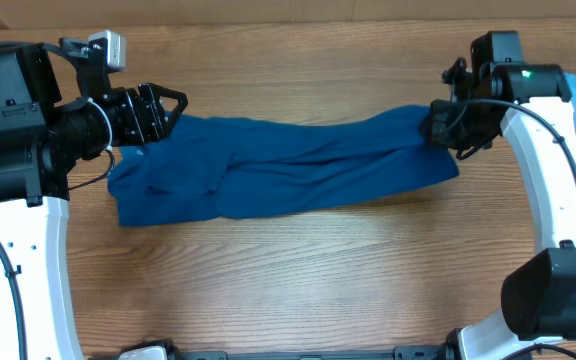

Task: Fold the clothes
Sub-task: 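Lift the shirt's right end and fold it leftward with the right gripper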

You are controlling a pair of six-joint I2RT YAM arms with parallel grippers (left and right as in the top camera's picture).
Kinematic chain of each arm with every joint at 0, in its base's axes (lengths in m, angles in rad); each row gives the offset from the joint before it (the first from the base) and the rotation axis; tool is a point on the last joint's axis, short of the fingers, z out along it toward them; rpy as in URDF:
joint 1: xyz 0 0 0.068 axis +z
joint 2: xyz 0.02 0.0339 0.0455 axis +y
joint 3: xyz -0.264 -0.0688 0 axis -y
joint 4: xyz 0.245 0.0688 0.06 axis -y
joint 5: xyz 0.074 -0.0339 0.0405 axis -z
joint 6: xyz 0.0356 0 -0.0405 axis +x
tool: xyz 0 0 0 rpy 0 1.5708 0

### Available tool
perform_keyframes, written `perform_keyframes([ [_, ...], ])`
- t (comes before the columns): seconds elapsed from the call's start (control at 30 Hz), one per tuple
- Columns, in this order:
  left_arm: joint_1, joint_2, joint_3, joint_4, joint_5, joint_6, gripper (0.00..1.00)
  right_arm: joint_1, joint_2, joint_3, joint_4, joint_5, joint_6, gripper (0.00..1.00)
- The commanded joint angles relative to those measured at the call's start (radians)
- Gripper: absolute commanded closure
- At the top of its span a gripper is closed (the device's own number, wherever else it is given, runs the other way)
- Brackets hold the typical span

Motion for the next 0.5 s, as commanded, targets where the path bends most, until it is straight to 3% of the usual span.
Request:
perform_keyframes([
  [0.0, -0.001, -0.023, 0.008, 0.016, 0.014, 0.023, 0.32, 0.032, -0.032, 0.038, 0.000, -0.003, -0.016, 0.96],
  [0.47, -0.001, -0.079, 0.008, 0.133, 0.044, 0.011, 0.27, 0.347, 0.000, 0.037, 0.113, -0.069, 0.043, 0.96],
])
